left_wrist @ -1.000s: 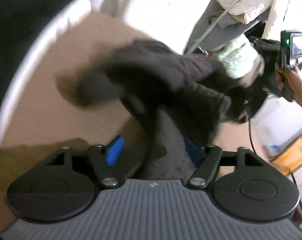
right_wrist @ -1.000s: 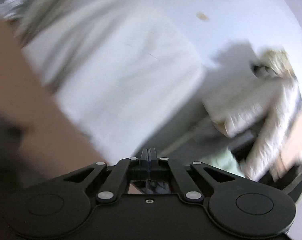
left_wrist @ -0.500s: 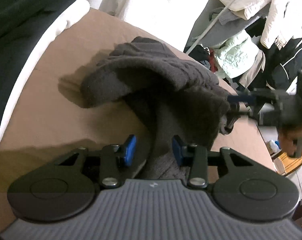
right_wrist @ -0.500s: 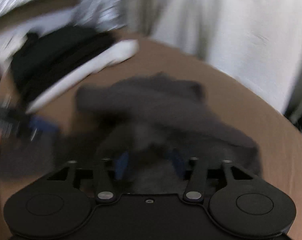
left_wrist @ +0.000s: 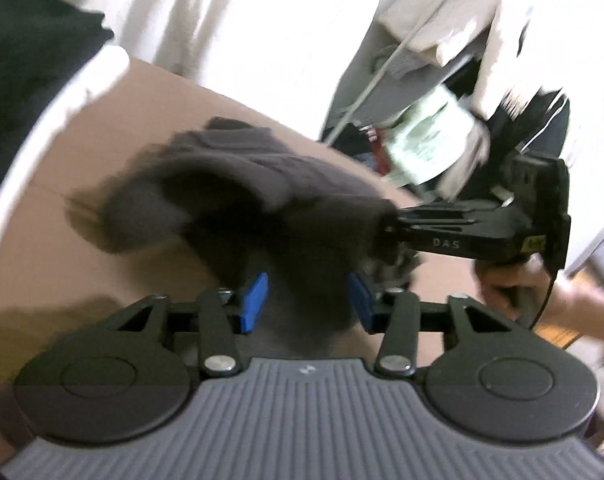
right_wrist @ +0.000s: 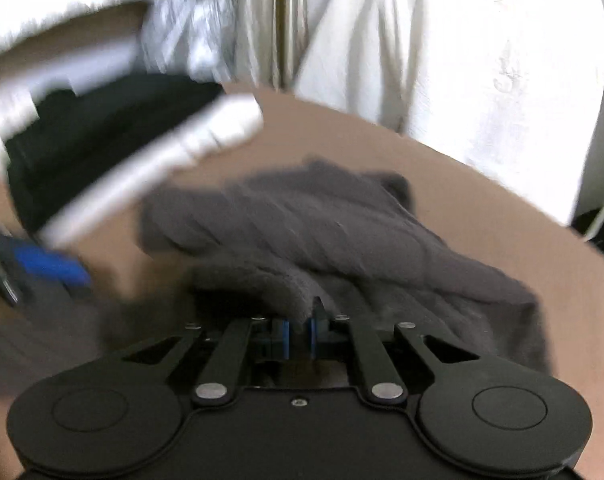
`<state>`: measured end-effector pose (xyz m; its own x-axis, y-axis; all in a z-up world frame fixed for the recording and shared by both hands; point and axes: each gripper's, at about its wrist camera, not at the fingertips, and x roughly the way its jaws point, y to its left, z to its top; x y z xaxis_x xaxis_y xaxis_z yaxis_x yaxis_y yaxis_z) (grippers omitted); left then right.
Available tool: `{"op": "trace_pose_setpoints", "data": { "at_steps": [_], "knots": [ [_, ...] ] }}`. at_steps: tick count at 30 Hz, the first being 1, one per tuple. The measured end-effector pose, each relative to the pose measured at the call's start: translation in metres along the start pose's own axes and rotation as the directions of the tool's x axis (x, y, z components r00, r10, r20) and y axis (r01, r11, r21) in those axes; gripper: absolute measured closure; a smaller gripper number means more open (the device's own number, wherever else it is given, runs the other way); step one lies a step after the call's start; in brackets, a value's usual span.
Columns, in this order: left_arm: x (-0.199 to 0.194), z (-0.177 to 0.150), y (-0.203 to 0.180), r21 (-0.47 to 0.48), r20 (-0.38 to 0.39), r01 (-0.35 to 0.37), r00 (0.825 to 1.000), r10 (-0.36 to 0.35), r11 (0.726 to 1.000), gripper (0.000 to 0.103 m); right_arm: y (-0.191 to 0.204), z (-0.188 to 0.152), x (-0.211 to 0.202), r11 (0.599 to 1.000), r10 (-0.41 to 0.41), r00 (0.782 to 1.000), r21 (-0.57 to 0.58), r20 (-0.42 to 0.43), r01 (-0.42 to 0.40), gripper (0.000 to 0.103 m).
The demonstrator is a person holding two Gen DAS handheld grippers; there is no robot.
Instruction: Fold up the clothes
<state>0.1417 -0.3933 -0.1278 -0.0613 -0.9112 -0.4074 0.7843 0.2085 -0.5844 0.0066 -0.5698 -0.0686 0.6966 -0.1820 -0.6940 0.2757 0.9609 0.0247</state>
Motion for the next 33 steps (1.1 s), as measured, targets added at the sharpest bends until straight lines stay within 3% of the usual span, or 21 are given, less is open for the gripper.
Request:
{"op": "trace_pose_setpoints", "data": {
  "at_steps": [4, 6, 7, 10, 11, 12, 14, 16, 17, 18, 20, 21, 23, 25, 27, 29, 30, 33],
  "knots": [
    [-0.003, -0.007, -0.024, 0.145, 0.060, -0.042, 0.998, 0.034, 0.988, 0.041, 0.024, 0.018, -0.022, 0.989, 0.142, 0.989, 0.036, 0.026, -0.143, 0.092],
    [-0.005, -0.008, -0.027, 0.127, 0.094, -0.016, 0.996, 0.004, 0.992, 0.022, 0.038, 0.026, -0.029, 0.975, 0.217, 0.976, 0.034, 0.028, -0.218, 0.092],
    [-0.005, -0.009, -0.026, 0.089, 0.109, 0.006, 0.994, -0.015, 0.996, 0.017, 0.045, 0.029, -0.031, 0.966, 0.257, 0.966, 0.030, 0.026, -0.258, 0.092],
    [-0.004, -0.008, -0.022, 0.051, 0.133, 0.027, 0.991, -0.033, 0.998, 0.016, 0.071, 0.037, -0.040, 0.923, 0.383, 0.923, 0.013, 0.032, -0.384, 0.092],
    [-0.005, -0.008, -0.021, 0.058, 0.138, 0.023, 0.990, -0.031, 0.998, 0.022, 0.079, 0.037, -0.043, 0.915, 0.404, 0.914, -0.007, 0.028, -0.404, 0.092],
    [-0.007, -0.007, -0.020, 0.073, 0.148, 0.011, 0.989, -0.022, 0.997, 0.049, 0.087, 0.038, -0.046, 0.905, 0.425, 0.905, -0.028, 0.024, -0.425, 0.092],
    [-0.016, -0.003, -0.023, 0.098, 0.177, -0.026, 0.984, 0.009, 0.995, 0.083, 0.102, 0.040, -0.052, 0.885, 0.462, 0.887, -0.068, 0.015, -0.460, 0.092],
    [-0.027, -0.001, -0.032, 0.131, 0.232, -0.128, 0.968, 0.095, 0.983, 0.085, 0.100, 0.039, -0.056, 0.906, 0.420, 0.907, -0.071, 0.018, -0.418, 0.091],
    [-0.033, -0.002, -0.038, 0.156, 0.278, -0.202, 0.948, 0.153, 0.967, 0.086, 0.090, 0.039, -0.058, 0.911, 0.411, 0.911, -0.026, 0.034, -0.411, 0.087],
    [-0.040, -0.005, -0.045, 0.183, 0.341, -0.290, 0.915, 0.217, 0.939, 0.086, 0.081, 0.038, -0.060, 0.915, 0.401, 0.915, 0.020, 0.050, -0.403, 0.079],
    [-0.054, -0.006, -0.054, 0.191, 0.425, -0.387, 0.861, 0.279, 0.902, 0.086, 0.059, 0.032, -0.060, 0.923, 0.360, 0.930, 0.116, 0.070, -0.366, 0.052],
    [-0.062, -0.006, -0.056, 0.176, 0.458, -0.412, 0.838, 0.296, 0.894, 0.086, 0.047, 0.024, -0.058, 0.931, 0.325, 0.943, 0.152, 0.066, -0.331, 0.049],
    [-0.079, -0.002, -0.049, 0.111, 0.486, -0.395, 0.822, 0.296, 0.912, 0.086, 0.027, 0.010, -0.041, 0.937, 0.267, 0.963, 0.223, 0.036, -0.268, 0.047],
    [-0.090, -0.001, -0.044, 0.074, 0.510, -0.411, 0.799, 0.320, 0.908, 0.086, 0.007, -0.015, -0.030, 0.929, 0.210, 0.977, 0.318, -0.027, -0.191, 0.047],
    [-0.094, 0.001, -0.042, 0.069, 0.524, -0.450, 0.776, 0.352, 0.890, 0.086, -0.010, -0.043, -0.023, 0.896, 0.141, 0.985, 0.435, -0.098, -0.085, 0.047],
    [-0.096, 0.005, -0.038, 0.050, 0.523, -0.454, 0.771, 0.364, 0.890, 0.086, -0.019, -0.070, -0.020, 0.841, 0.078, 0.979, 0.540, -0.189, 0.037, 0.045],
    [-0.097, 0.006, -0.034, 0.034, 0.517, -0.440, 0.776, 0.361, 0.898, 0.086, -0.019, -0.083, -0.022, 0.812, 0.095, 0.975, 0.582, -0.202, 0.041, 0.045],
    [-0.096, 0.008, -0.029, 0.015, 0.508, -0.432, 0.780, 0.365, 0.902, 0.086, -0.012, -0.112, -0.024, 0.717, 0.230, 0.960, 0.694, -0.157, -0.058, 0.045]
  ]
}}
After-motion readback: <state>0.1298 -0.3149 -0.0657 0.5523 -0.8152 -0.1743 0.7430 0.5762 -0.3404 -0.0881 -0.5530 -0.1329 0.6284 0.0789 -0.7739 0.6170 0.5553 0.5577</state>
